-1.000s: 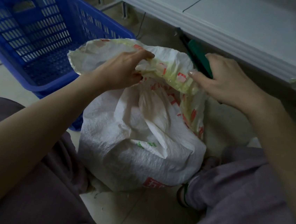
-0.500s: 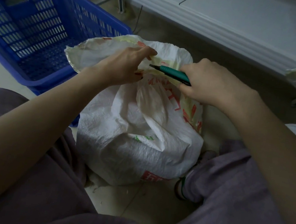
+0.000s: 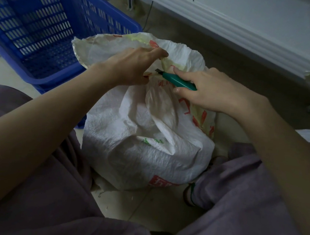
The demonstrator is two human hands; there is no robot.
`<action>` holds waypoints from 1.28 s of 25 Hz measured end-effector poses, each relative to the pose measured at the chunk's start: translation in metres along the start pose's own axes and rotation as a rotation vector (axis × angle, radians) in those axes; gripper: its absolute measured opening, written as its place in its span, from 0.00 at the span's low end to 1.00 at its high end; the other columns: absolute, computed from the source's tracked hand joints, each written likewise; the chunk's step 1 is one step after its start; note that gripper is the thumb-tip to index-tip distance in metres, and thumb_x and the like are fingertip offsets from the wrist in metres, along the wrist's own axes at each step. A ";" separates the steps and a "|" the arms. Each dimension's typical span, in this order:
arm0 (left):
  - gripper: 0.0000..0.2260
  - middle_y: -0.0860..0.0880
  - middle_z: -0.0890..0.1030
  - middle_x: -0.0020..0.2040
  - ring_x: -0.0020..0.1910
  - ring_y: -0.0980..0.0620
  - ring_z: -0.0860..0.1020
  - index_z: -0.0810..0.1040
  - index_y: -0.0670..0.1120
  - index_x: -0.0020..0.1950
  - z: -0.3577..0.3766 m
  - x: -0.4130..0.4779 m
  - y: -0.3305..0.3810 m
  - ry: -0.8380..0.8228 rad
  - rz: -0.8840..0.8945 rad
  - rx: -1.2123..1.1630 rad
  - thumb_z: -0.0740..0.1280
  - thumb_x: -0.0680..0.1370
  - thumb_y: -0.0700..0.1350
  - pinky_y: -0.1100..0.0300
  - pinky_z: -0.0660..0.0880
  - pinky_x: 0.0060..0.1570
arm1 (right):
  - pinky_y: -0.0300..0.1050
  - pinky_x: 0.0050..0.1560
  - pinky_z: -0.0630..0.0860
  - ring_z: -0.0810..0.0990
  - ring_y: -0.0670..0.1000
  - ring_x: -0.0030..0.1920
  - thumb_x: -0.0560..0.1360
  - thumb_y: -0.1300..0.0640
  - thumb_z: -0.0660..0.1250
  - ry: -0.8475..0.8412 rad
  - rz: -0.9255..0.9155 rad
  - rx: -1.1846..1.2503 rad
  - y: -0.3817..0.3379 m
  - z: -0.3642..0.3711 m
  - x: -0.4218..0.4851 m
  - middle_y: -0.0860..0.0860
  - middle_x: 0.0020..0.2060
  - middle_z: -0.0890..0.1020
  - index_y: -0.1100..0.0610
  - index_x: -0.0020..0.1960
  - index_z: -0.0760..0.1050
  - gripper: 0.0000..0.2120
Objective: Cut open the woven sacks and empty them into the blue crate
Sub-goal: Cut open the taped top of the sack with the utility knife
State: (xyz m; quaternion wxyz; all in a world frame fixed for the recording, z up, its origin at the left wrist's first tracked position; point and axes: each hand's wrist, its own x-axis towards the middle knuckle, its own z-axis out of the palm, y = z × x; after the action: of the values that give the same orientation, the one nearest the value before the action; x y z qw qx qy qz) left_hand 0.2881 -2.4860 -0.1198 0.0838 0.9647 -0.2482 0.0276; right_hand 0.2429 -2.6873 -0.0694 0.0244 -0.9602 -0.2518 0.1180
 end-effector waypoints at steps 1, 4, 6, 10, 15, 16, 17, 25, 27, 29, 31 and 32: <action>0.31 0.43 0.72 0.66 0.60 0.44 0.74 0.61 0.45 0.72 0.001 0.001 0.000 -0.005 -0.008 -0.004 0.71 0.72 0.40 0.55 0.71 0.55 | 0.37 0.29 0.61 0.66 0.43 0.30 0.81 0.46 0.56 0.054 -0.014 -0.021 -0.001 0.001 -0.003 0.47 0.35 0.70 0.45 0.76 0.57 0.25; 0.33 0.42 0.71 0.67 0.62 0.44 0.72 0.60 0.44 0.72 0.003 0.004 0.001 -0.021 -0.048 -0.021 0.72 0.71 0.39 0.54 0.70 0.59 | 0.39 0.31 0.62 0.66 0.45 0.34 0.80 0.45 0.58 0.175 -0.002 0.022 -0.002 0.009 -0.005 0.49 0.42 0.78 0.43 0.74 0.62 0.23; 0.34 0.42 0.70 0.68 0.65 0.43 0.71 0.60 0.44 0.72 0.001 0.006 0.003 -0.033 -0.053 -0.026 0.72 0.71 0.39 0.53 0.69 0.61 | 0.43 0.37 0.64 0.68 0.47 0.39 0.80 0.45 0.59 0.204 0.015 0.044 -0.002 0.014 -0.004 0.52 0.49 0.81 0.43 0.73 0.63 0.22; 0.31 0.42 0.71 0.67 0.64 0.42 0.71 0.61 0.43 0.71 -0.005 0.004 0.000 -0.006 -0.042 -0.011 0.71 0.72 0.40 0.51 0.70 0.60 | 0.37 0.30 0.62 0.67 0.44 0.30 0.79 0.45 0.60 0.192 0.066 0.145 -0.002 0.012 -0.005 0.46 0.37 0.74 0.41 0.71 0.66 0.20; 0.33 0.41 0.70 0.67 0.62 0.41 0.73 0.59 0.44 0.72 0.000 0.002 0.006 -0.049 -0.056 0.040 0.71 0.72 0.40 0.46 0.72 0.59 | 0.35 0.26 0.62 0.69 0.43 0.27 0.79 0.46 0.60 0.146 0.105 0.199 -0.001 0.012 -0.010 0.44 0.32 0.74 0.40 0.69 0.68 0.19; 0.34 0.41 0.70 0.67 0.61 0.41 0.74 0.58 0.44 0.73 0.001 0.002 0.007 -0.058 -0.049 0.052 0.71 0.72 0.40 0.45 0.73 0.57 | 0.35 0.26 0.61 0.70 0.43 0.27 0.79 0.46 0.60 0.147 0.107 0.196 -0.002 0.013 -0.009 0.43 0.31 0.72 0.40 0.70 0.67 0.19; 0.35 0.41 0.70 0.67 0.59 0.41 0.74 0.57 0.44 0.73 0.002 0.003 0.008 -0.063 -0.048 0.056 0.71 0.72 0.40 0.45 0.74 0.55 | 0.35 0.26 0.62 0.69 0.43 0.27 0.79 0.46 0.60 0.155 0.105 0.191 -0.003 0.013 -0.007 0.44 0.31 0.72 0.41 0.70 0.67 0.20; 0.33 0.41 0.69 0.67 0.55 0.40 0.75 0.56 0.44 0.74 0.001 0.001 0.006 -0.022 -0.090 0.110 0.69 0.73 0.41 0.50 0.73 0.49 | 0.38 0.31 0.65 0.69 0.44 0.31 0.79 0.46 0.60 0.189 0.118 0.236 -0.003 0.021 0.003 0.51 0.44 0.80 0.41 0.70 0.68 0.19; 0.32 0.40 0.70 0.66 0.54 0.40 0.75 0.56 0.43 0.73 0.001 0.001 0.004 0.001 -0.108 0.110 0.68 0.74 0.41 0.52 0.69 0.46 | 0.34 0.29 0.63 0.68 0.42 0.30 0.78 0.46 0.60 0.168 0.142 0.273 -0.001 0.019 0.001 0.50 0.44 0.78 0.42 0.69 0.69 0.19; 0.31 0.40 0.70 0.67 0.54 0.40 0.75 0.57 0.43 0.73 0.002 0.001 0.003 -0.001 -0.122 0.099 0.68 0.74 0.42 0.51 0.70 0.48 | 0.33 0.28 0.62 0.69 0.42 0.29 0.78 0.47 0.61 0.163 0.145 0.301 0.000 0.018 -0.002 0.51 0.49 0.81 0.42 0.69 0.70 0.19; 0.32 0.41 0.69 0.68 0.55 0.41 0.75 0.56 0.44 0.73 0.001 0.001 0.002 -0.005 -0.123 0.078 0.69 0.74 0.41 0.52 0.69 0.48 | 0.34 0.30 0.65 0.72 0.44 0.31 0.78 0.47 0.62 0.175 0.128 0.321 0.002 0.016 -0.005 0.51 0.54 0.82 0.43 0.69 0.70 0.19; 0.33 0.41 0.68 0.69 0.55 0.41 0.75 0.55 0.44 0.74 0.000 0.001 0.002 -0.008 -0.125 0.060 0.69 0.73 0.41 0.52 0.69 0.48 | 0.36 0.33 0.67 0.75 0.45 0.33 0.78 0.47 0.62 0.184 0.115 0.329 0.003 0.015 -0.007 0.51 0.55 0.82 0.43 0.69 0.70 0.19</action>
State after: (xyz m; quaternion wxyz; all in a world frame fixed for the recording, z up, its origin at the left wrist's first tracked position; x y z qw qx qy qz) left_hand 0.2881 -2.4886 -0.1194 0.0553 0.9805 -0.1866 0.0259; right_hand 0.2347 -2.6936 -0.0830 0.1970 -0.9629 -0.1707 0.0705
